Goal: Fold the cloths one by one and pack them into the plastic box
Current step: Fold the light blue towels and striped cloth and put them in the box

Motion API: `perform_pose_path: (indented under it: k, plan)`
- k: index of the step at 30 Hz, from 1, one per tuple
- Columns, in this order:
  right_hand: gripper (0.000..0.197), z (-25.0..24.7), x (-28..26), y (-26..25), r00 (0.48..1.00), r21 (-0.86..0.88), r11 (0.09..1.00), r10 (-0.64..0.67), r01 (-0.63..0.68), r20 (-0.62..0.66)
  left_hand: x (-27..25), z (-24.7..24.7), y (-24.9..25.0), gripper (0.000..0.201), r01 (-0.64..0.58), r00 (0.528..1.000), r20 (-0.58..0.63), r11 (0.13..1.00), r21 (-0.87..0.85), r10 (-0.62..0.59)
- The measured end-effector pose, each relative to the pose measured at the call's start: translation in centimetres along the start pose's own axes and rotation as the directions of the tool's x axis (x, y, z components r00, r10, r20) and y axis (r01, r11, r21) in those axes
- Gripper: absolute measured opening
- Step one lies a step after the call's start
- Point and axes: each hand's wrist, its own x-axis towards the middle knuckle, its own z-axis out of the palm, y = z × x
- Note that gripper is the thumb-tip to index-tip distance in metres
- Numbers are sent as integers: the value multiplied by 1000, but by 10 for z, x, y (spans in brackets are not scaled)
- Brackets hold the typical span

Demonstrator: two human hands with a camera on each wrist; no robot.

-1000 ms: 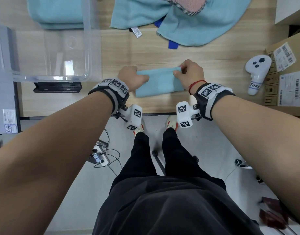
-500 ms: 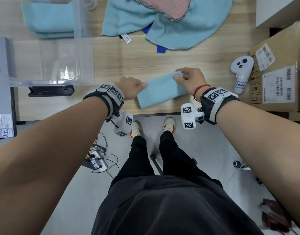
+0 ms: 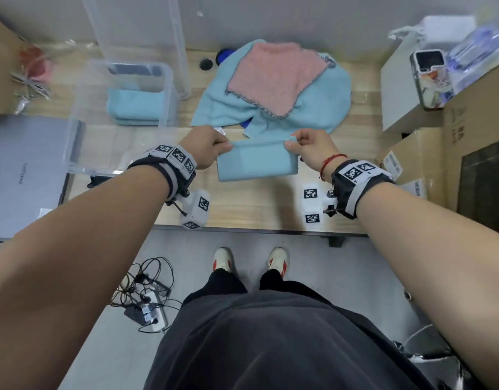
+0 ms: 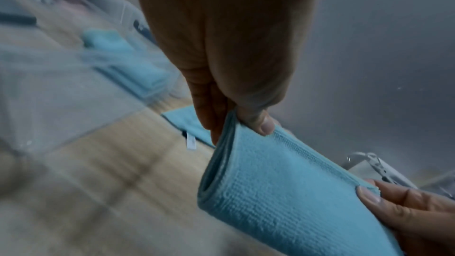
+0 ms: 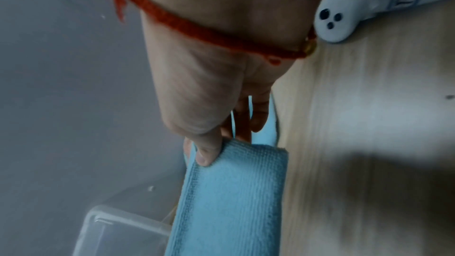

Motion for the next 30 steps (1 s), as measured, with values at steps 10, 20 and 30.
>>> perform_pose_path:
  k: [10,20,30]
  plan:
    - [13,50,34,-105,976,-58,988,-134,145,169,-45,-94,-54,31,146,962,-244,985,96,-119]
    - [14,169,108,-199,970,-269,933,-217,239,107,-26,-179,-189,24,191,913,-382,977,97,-141]
    - [15,244,179,-203,987,-720,687,-160,97,-19,54,-182,-296,20,111,983,-167,965,236,-73]
